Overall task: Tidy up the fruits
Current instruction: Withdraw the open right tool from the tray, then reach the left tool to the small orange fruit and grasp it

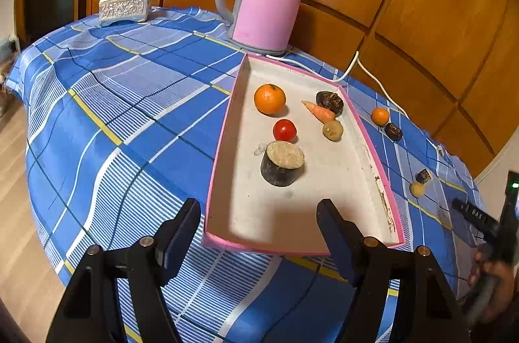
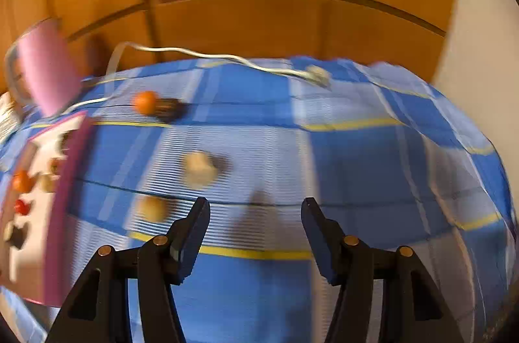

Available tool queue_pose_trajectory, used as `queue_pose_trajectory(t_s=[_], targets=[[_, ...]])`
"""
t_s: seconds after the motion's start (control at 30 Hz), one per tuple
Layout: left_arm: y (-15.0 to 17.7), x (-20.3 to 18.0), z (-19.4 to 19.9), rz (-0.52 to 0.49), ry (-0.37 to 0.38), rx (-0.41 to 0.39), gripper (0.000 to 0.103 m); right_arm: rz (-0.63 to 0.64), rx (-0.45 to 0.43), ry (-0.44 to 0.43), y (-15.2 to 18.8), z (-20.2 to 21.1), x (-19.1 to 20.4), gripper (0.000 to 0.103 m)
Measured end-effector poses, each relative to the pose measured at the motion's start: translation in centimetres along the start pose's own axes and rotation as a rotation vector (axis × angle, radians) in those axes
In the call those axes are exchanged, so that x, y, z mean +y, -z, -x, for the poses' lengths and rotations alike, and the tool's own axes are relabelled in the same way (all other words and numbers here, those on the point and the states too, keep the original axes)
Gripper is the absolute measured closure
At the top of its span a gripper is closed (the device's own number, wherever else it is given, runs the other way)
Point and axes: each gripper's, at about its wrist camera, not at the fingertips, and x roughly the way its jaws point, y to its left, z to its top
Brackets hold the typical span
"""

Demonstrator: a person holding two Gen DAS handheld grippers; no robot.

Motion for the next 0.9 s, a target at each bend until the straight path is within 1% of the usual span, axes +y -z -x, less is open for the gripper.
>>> queue_pose_trajectory(t_s=[0.2,0.23,0.37,0.47,0.67,0.77,0.9], targets=[[-0.3,-0.2,0.2,-0.015,-0.010,-0.005,0.028,-0.112,0.023,0.149,1.4,-1.4,-4.1,0.044],[-0.4,-0.3,0.3,-0.018,-0.011,-0.009,0.028,-0.132,0.027,0.190,1.6,-1.7,-4.8,0.044],[-1.0,-0.7,0.9,-0.046,-0.018,-0.034,0.028,-0.187,0.056,0.245,2.5,-3.0,-6.7,0.043],[-1.6,-1.3,1.1,-0.063,-0.014,-0.040,0.028,-0.215,0.036,0.239,2.9,-3.2,-7.2,0.038],[-2.8,-3.6,1.0,-0.108,0.028,-0.037,0.028,-0.217,0.030,0.240,2.9,-3.4,-7.1,0.037],[-3.4,-5.5,0.9,-0.146,0.066,-0.033,0.028,-0.217,0.027,0.240,2.9,-3.5,-7.2,0.037],[-4.3,-8.2,0.1,-0.202,0.133,-0.008,0.028,-0.217,0.025,0.240,2.9,-3.5,-7.1,0.037]])
